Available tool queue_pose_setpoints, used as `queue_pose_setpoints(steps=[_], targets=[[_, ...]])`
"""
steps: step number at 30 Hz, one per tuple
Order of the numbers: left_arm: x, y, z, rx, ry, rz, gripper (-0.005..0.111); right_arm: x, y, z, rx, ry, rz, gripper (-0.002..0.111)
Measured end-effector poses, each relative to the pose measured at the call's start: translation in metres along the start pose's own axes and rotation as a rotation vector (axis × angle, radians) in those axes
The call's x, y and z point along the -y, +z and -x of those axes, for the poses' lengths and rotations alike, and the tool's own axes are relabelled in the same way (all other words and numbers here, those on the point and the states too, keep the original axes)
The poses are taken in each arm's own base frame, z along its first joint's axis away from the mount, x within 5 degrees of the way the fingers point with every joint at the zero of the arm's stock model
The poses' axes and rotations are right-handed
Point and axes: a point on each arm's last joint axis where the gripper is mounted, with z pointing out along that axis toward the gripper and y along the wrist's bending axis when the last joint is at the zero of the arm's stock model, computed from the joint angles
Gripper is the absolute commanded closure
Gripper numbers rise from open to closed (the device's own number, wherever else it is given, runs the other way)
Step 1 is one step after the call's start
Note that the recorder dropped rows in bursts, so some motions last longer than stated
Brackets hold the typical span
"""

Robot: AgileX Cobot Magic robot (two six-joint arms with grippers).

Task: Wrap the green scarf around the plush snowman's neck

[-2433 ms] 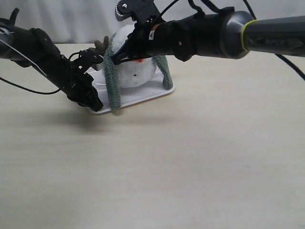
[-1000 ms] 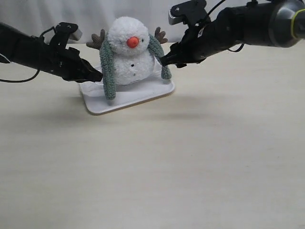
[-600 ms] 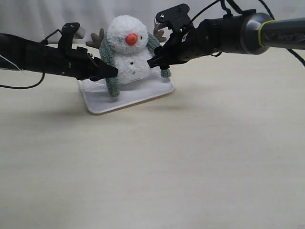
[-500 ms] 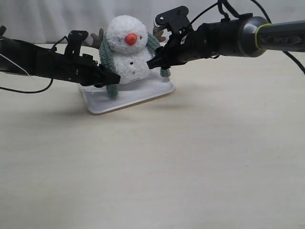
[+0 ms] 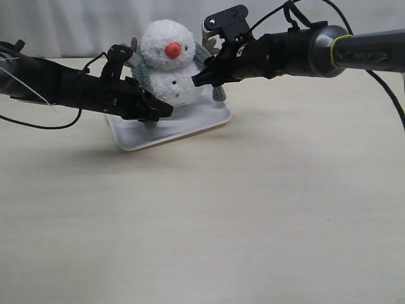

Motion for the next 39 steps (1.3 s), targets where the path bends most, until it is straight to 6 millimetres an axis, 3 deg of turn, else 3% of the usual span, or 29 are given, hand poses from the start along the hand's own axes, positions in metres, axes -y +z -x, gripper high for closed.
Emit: queue_pose_setpoints(steps=[8, 13, 15, 21, 32, 39], targets=[[0.001, 0.000, -0.001, -0.008, -0.014, -0.008, 0.055, -0.001, 0.021, -0.006, -0.007, -0.010, 0.001, 0.056], [0.002, -0.001, -0.001, -0.024, -0.020, -0.012, 0.050, -0.001, 0.030, -0.007, -0.003, -0.018, 0.001, 0.057], [0.003, -0.003, 0.001, -0.031, -0.008, -0.006, 0.050, -0.001, 0.032, -0.008, -0.006, -0.024, 0.000, 0.063], [-0.002, -0.008, 0.004, -0.062, -0.010, 0.080, 0.050, -0.001, 0.032, -0.009, -0.008, -0.032, 0.000, 0.104], [-0.004, -0.010, 0.003, -0.084, -0.059, 0.118, 0.050, -0.003, 0.033, -0.020, -0.127, -0.036, 0.027, 0.104], [0.017, -0.040, 0.034, -0.097, -0.006, 0.131, 0.050, -0.004, 0.030, -0.021, -0.160, -0.036, 0.035, 0.104]])
